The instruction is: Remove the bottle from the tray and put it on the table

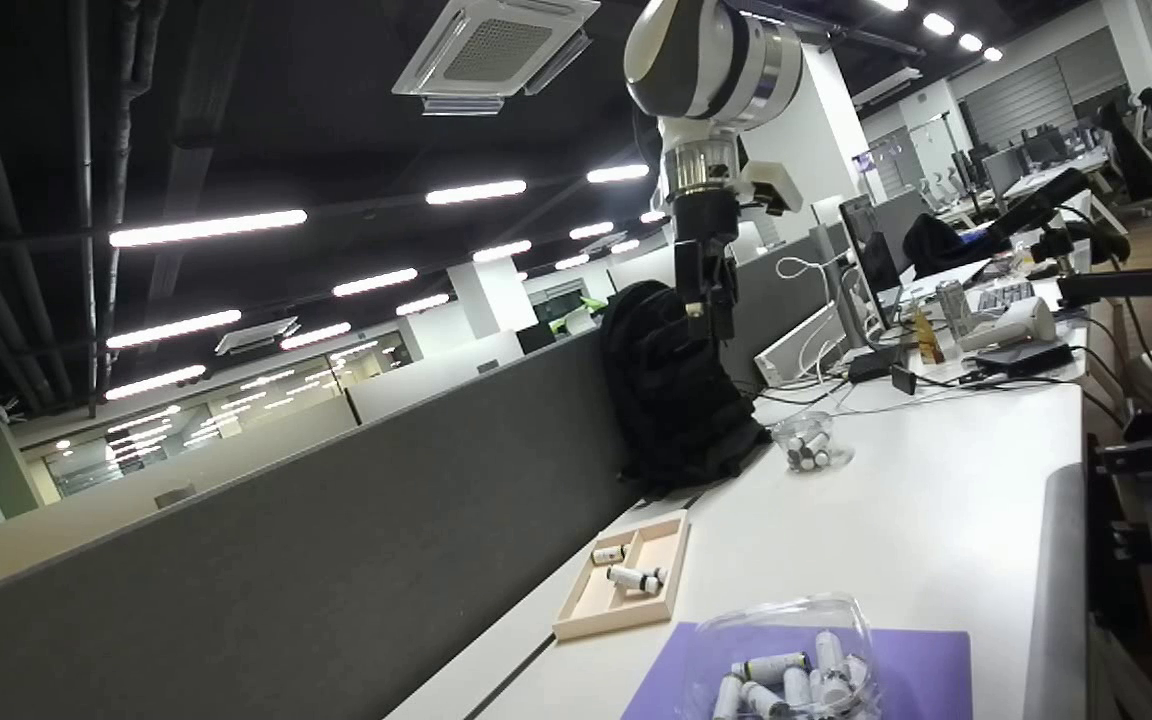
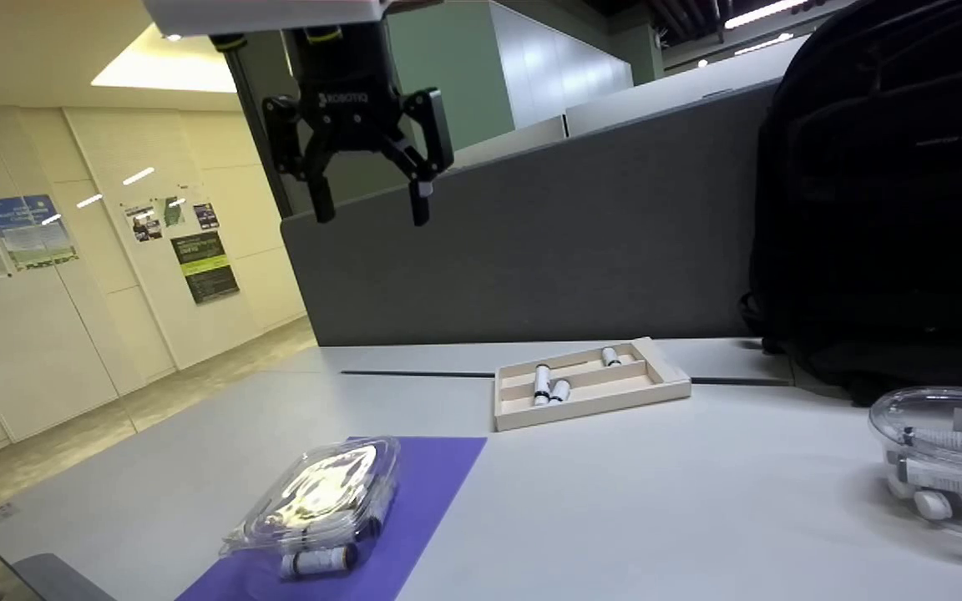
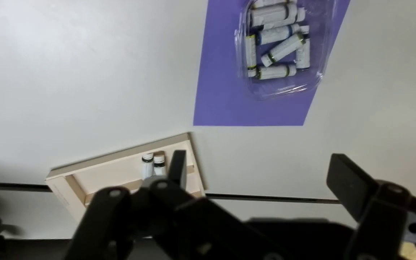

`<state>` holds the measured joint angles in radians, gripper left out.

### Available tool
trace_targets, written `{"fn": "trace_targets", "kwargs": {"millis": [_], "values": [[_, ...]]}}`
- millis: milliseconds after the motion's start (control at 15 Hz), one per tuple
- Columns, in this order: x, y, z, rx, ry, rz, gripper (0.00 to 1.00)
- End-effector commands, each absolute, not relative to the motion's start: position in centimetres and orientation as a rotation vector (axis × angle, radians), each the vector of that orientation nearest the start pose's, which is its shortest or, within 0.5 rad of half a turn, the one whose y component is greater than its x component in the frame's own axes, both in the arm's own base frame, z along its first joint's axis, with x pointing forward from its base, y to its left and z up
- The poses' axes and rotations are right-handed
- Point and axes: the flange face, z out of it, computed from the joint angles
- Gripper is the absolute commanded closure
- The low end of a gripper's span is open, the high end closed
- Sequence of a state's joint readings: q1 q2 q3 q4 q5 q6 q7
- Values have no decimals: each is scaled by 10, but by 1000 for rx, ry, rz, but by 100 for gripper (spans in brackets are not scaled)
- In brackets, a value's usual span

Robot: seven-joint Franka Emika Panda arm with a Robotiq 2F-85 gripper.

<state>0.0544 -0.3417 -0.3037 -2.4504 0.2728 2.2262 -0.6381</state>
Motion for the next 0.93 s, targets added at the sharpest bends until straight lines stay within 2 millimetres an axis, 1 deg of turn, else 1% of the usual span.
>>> {"fn": "trace_targets", "kwargs": {"millis": [0,133,267,333,467,667,867], "values": [[472,-112,399,-2945,-303,-305,0],[496,-110,371,-2977,-322,-281,0],[524,-103,339,-2995,-362,-264,0],[536,-98,326,-3000,-374,-256,0],[565,-88,304,-3015,-402,-293,0],[608,-80,281,-3031,-435,-418,0],[645,-79,262,-3039,-452,-524,0]]}}
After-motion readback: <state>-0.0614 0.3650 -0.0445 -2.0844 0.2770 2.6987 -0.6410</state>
